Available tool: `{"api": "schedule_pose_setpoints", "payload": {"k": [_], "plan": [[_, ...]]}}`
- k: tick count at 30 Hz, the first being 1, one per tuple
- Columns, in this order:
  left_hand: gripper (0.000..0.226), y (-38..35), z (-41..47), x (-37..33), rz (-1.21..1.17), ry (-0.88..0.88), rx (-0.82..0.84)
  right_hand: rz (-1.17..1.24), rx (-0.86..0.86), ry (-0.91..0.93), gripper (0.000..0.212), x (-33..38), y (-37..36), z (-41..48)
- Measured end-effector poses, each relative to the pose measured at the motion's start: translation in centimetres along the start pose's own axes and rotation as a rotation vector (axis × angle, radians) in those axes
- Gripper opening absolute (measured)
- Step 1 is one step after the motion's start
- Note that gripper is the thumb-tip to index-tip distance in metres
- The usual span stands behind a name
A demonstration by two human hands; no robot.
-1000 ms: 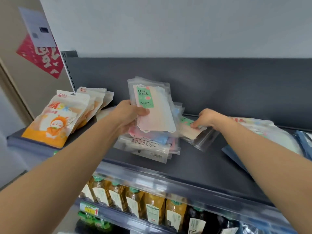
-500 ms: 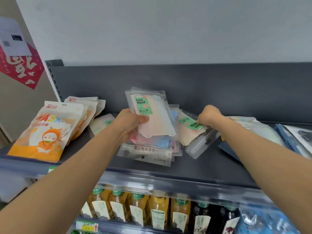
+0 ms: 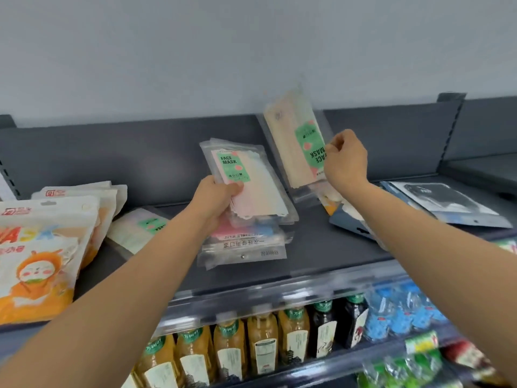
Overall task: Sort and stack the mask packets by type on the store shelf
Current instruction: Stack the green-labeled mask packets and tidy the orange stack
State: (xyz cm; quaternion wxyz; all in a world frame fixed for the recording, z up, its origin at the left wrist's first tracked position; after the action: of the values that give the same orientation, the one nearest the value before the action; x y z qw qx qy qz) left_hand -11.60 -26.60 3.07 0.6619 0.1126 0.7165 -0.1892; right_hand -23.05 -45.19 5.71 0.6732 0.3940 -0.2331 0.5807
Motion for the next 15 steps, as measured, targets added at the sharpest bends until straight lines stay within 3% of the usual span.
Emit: {"api": "schedule_pose_setpoints", "payload": {"k": [8, 15], "plan": [[0.031, -2.5, 0.4, 1.3, -0.029, 0.034, 0.094, -0.042, -0.105, 0.184, 0.013, 0.6, 3.6, -1.5], [0.034, -5.7, 0.3, 1.6, -0.009, -0.013, 0.092, -0.031, -0.132, 0.106, 0.018, -0.7, 5.5, 0.6]]}}
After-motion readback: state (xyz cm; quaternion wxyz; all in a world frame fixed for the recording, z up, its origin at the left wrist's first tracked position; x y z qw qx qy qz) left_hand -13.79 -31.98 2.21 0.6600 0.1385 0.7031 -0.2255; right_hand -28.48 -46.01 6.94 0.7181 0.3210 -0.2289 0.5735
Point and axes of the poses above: each hand's wrist, its own z-axis towards the middle knuckle, its own y-axis out of the back of the hand, x = y × z, the point moved 1 cm from there along z, towards the middle knuckle, and after that the axes turned 10 degrees about -x, right-handed, at the moved point
